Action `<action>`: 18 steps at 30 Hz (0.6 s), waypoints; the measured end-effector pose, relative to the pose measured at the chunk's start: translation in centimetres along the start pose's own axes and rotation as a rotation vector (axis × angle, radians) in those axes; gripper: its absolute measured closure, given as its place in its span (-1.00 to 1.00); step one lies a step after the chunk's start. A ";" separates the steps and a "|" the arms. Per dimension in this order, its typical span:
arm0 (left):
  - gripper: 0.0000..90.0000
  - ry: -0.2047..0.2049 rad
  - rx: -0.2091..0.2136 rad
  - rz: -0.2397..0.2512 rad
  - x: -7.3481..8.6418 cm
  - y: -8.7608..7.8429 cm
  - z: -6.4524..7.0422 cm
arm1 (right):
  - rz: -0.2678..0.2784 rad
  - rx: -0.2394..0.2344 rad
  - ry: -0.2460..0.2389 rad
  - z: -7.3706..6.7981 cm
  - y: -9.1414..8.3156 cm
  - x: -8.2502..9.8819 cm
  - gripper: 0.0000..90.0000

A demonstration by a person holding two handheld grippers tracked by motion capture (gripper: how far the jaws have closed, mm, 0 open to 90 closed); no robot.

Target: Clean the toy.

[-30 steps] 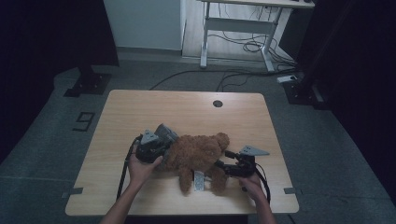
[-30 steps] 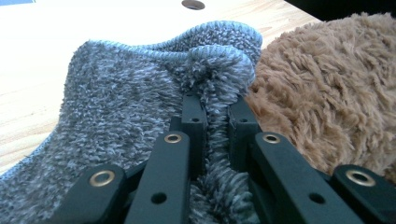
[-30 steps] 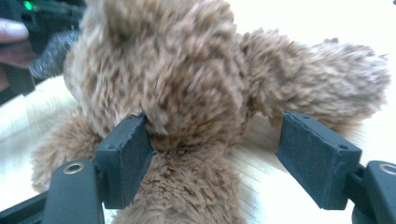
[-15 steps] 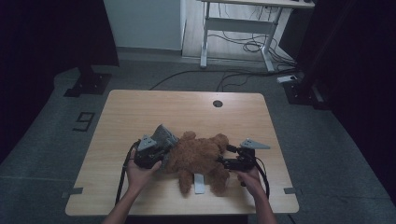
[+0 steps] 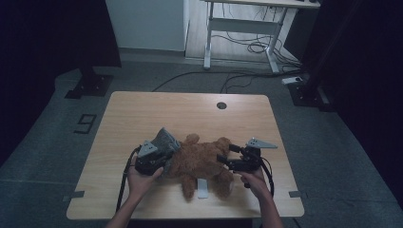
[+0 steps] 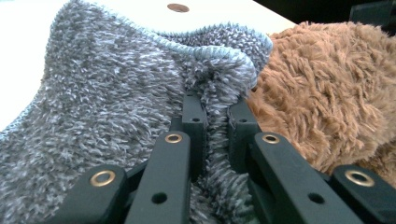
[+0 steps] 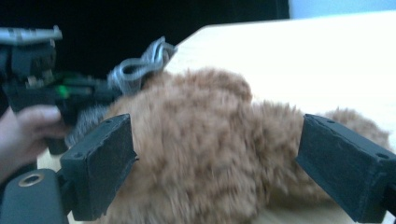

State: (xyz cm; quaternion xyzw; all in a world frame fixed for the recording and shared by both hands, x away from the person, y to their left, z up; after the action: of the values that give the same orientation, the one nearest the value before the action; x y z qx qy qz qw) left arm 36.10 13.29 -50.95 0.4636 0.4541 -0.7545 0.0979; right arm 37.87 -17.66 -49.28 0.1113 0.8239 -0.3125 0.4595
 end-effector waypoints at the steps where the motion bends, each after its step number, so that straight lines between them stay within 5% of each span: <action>1: 0.80 -0.001 0.002 0.002 0.0 0.0 0.0 | 0.007 0.013 0.004 -0.1 0.0 -0.4 -0.76; 6: 0.80 0.000 0.006 0.007 0.2 -0.2 0.1 | -0.041 0.064 0.023 -0.1 1.4 -1.1 -0.76; 7: 0.80 -0.002 0.012 0.009 0.4 -0.3 0.2 | -0.109 0.070 0.004 -0.3 2.6 -0.8 -0.77; 8: 0.80 -0.002 0.012 0.009 0.4 -0.3 0.2 | -0.109 0.070 0.004 -0.3 2.6 -0.8 -0.77; 9: 0.80 0.000 0.019 0.007 0.5 -0.4 0.2 | -0.211 0.064 -0.038 -0.8 4.2 0.2 -0.83; 10: 0.80 0.001 0.023 0.007 0.6 -0.5 0.3 | -0.247 0.056 -0.049 -0.9 4.8 0.8 -0.87; 18: 0.80 0.007 0.036 0.010 1.1 -0.7 0.8 | -0.278 0.069 -0.018 -0.4 5.2 2.5 -0.95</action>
State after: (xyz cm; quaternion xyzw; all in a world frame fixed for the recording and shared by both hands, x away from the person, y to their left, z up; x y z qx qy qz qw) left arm 34.58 13.36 -51.23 0.4702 0.4384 -0.7605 0.0915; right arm 38.66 -13.63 -53.31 0.0092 0.8160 -0.4023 0.4149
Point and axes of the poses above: each handheld gripper's, and its own axes: y roughly forward along the jaws, x roughly out of its underside, z roughly to its right, the point moved 4 cm from there along y, roughly forward along the jaws, and after that the axes turned 8 degrees about -z, right-handed, at the moved point
